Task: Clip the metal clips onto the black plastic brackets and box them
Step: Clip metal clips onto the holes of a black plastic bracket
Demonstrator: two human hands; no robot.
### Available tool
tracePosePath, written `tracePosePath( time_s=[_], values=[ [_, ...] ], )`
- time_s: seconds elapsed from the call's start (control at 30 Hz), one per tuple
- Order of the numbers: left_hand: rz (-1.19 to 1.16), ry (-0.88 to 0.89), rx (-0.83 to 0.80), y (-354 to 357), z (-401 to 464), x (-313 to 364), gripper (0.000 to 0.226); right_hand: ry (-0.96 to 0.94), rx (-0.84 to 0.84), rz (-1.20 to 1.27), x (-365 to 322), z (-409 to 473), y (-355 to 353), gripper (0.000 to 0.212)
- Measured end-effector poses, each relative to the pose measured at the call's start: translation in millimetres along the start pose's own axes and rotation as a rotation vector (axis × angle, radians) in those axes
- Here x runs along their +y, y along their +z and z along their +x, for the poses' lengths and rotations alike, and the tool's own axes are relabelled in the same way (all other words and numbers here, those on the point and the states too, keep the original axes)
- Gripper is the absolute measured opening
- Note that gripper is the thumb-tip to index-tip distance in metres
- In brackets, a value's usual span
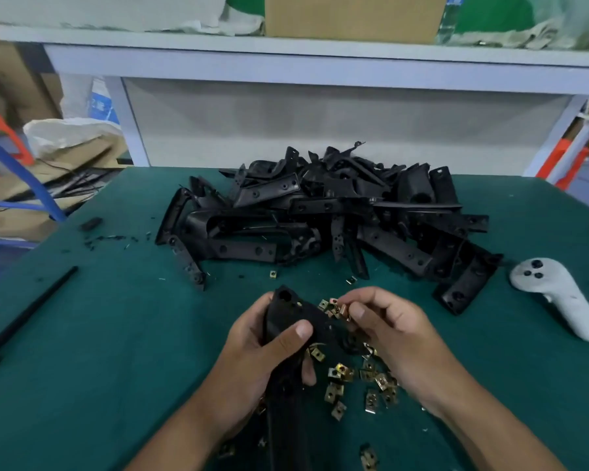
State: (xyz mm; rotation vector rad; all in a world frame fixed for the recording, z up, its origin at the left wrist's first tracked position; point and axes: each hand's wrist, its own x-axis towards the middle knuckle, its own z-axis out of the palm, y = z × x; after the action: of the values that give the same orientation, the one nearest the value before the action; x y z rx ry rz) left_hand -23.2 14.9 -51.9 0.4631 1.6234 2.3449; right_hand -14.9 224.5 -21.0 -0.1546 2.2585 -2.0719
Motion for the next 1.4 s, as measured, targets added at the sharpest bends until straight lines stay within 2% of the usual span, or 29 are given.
tracePosePath(
  time_s=[0.2, 0.3, 0.4, 0.57, 1.33, 1.4],
  values=[
    [0.029, -0.036, -0.084, 10.0, -0.6, -6.6, 0.034, 0.008, 0.038, 0.07, 7.2, 2.0, -0.9, 0.016],
    [0.033, -0.033, -0.079, 10.2, -1.3, -5.0, 0.034, 0.032, 0.041, 0.179, 10.5, 1.9, -1.1, 0.014],
    [0.024, -0.04, -0.059, 10.7, -0.4, -2.3, 0.035, 0.071, 0.016, 0.333, 10.4, 2.5, -3.0, 0.023],
    [0.04, -0.042, -0.035, 9.6, -0.8, -0.6, 0.035, 0.151, 0.022, 0.435, 8.6, 4.4, -5.9, 0.024],
    [0.067, -0.052, -0.055, 9.0, -1.3, -2.7, 0.039, 0.142, -0.023, 0.425, 6.7, 2.7, -7.0, 0.01],
    [0.069, -0.058, -0.06, 8.4, -1.4, -3.1, 0.041, 0.143, -0.019, 0.418, 8.0, 2.8, -7.7, 0.016]
  ],
)
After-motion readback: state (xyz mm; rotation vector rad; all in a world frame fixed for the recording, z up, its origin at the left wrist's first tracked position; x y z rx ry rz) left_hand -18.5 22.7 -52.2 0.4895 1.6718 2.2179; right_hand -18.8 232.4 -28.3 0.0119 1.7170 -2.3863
